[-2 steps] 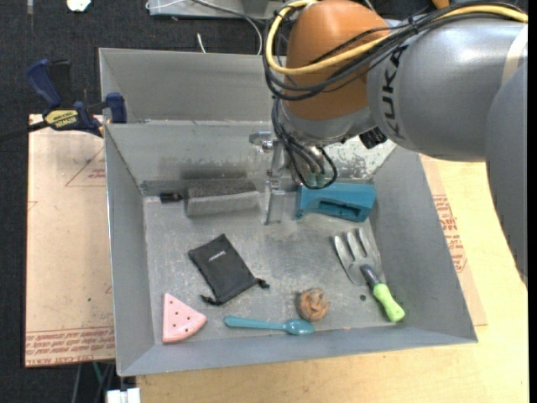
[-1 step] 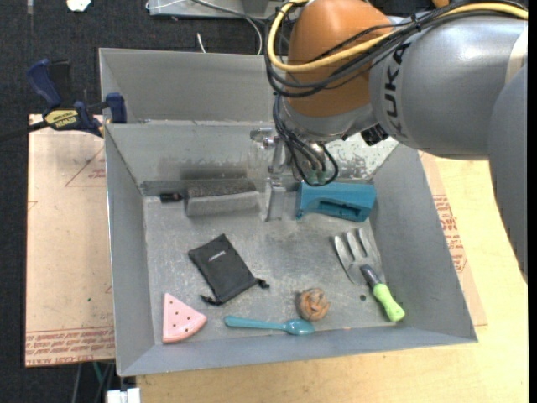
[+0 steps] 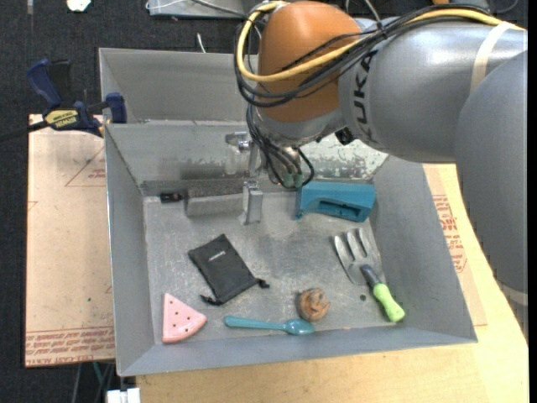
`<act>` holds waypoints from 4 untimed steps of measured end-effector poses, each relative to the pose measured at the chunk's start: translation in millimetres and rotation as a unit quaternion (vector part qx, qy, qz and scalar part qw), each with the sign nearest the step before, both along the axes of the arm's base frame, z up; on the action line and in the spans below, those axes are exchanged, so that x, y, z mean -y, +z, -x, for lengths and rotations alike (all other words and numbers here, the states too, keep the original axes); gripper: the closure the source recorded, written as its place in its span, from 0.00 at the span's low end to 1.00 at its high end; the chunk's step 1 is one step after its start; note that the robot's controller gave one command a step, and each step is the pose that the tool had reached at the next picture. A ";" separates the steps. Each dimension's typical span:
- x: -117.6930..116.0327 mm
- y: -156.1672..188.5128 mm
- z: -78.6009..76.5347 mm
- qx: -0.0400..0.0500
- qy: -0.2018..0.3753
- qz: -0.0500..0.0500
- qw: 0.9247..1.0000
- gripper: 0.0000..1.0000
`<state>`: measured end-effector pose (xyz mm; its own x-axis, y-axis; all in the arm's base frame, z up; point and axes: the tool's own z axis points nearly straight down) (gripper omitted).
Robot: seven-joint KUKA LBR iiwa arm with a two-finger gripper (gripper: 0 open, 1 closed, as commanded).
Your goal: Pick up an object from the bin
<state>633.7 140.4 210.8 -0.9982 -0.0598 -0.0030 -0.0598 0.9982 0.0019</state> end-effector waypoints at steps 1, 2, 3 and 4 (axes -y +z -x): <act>-19.8 -30.3 34.9 0.001 0.021 0.000 1.000 0.00; 42.6 -30.4 30.3 0.002 -0.001 -0.001 1.000 0.00; 37.2 -15.6 39.1 0.001 -0.052 -0.001 0.999 0.00; 25.9 -33.4 21.1 0.003 0.000 -0.002 1.000 0.00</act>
Offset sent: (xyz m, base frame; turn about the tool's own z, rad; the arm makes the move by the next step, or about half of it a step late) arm -0.0267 -0.0771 -0.0299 0.0286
